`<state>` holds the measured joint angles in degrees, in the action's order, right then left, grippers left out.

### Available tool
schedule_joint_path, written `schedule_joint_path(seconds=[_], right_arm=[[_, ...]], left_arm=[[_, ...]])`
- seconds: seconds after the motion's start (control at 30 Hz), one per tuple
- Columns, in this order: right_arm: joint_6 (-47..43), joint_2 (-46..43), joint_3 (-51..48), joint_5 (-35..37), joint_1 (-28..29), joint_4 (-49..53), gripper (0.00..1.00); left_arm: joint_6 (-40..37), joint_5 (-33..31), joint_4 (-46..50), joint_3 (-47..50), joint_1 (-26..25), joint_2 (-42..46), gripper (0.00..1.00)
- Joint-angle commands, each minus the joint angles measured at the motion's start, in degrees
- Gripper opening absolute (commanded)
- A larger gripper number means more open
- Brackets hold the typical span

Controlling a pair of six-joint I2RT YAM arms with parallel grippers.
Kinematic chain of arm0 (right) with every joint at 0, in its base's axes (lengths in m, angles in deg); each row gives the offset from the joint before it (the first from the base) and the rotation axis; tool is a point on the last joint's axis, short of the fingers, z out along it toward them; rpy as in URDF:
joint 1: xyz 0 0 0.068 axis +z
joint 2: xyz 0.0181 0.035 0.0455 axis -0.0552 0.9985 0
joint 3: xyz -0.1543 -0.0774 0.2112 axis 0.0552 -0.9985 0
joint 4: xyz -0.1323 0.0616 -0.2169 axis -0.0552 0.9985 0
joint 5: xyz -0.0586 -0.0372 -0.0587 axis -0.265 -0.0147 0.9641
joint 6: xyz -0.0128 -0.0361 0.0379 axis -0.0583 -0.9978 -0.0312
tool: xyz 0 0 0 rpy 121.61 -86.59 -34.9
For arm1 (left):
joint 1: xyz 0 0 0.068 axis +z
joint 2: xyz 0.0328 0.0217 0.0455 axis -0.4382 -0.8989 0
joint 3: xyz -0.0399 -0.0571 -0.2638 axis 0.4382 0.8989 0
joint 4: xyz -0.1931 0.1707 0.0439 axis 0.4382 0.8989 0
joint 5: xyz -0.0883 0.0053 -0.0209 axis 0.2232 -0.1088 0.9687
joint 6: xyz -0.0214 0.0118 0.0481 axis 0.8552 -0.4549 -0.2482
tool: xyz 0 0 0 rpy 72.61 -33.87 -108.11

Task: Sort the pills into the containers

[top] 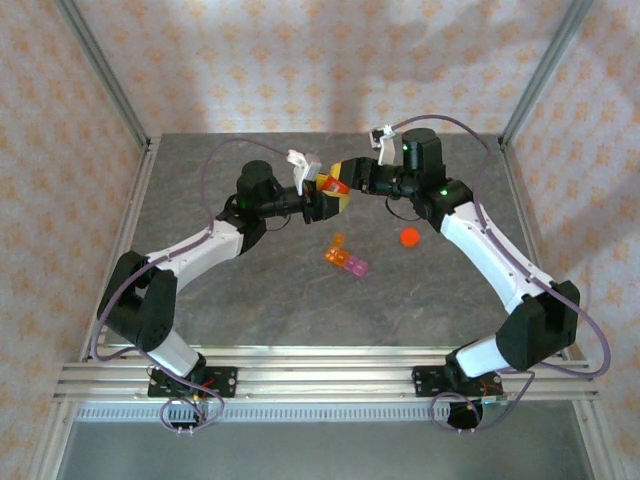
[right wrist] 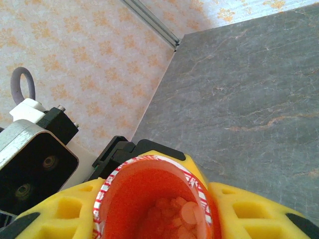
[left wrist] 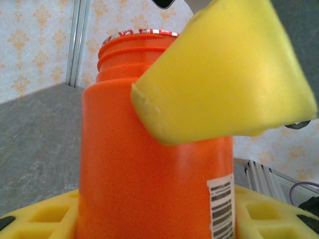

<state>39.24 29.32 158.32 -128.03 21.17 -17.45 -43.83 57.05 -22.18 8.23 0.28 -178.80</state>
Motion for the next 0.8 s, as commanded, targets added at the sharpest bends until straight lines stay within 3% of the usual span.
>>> schedule_joint_path(seconds=[0.0, 0.13, 0.23, 0.57, 0.77], right_arm=[[0.5, -0.7, 1.3, 1.1, -0.1, -1.7, 0.41], [1.5, -1.9, 2.1, 3.7, -1.0, 0.1, 0.67], [2.4, -3.4, 2.5, 4.5, -2.6, 1.8, 0.77], [1.7, -10.1, -0.8, 14.9, -9.4, 14.2, 0.81], [-0.6, -4.0, -1.8, 21.2, -12.4, 24.5, 0.81]], left_arm=[[0.5, 0.8, -1.5, 0.2, 0.3, -0.1, 0.00], [-0.8, -0.7, -1.4, 1.1, 0.5, 0.8, 0.00], [-1.8, -0.6, -1.8, 1.8, 0.7, 1.3, 0.00], [-5.8, -0.5, -0.2, 1.9, 1.4, 1.4, 0.00], [-11.6, -0.4, 6.5, 0.7, 1.4, 2.2, 0.00]])
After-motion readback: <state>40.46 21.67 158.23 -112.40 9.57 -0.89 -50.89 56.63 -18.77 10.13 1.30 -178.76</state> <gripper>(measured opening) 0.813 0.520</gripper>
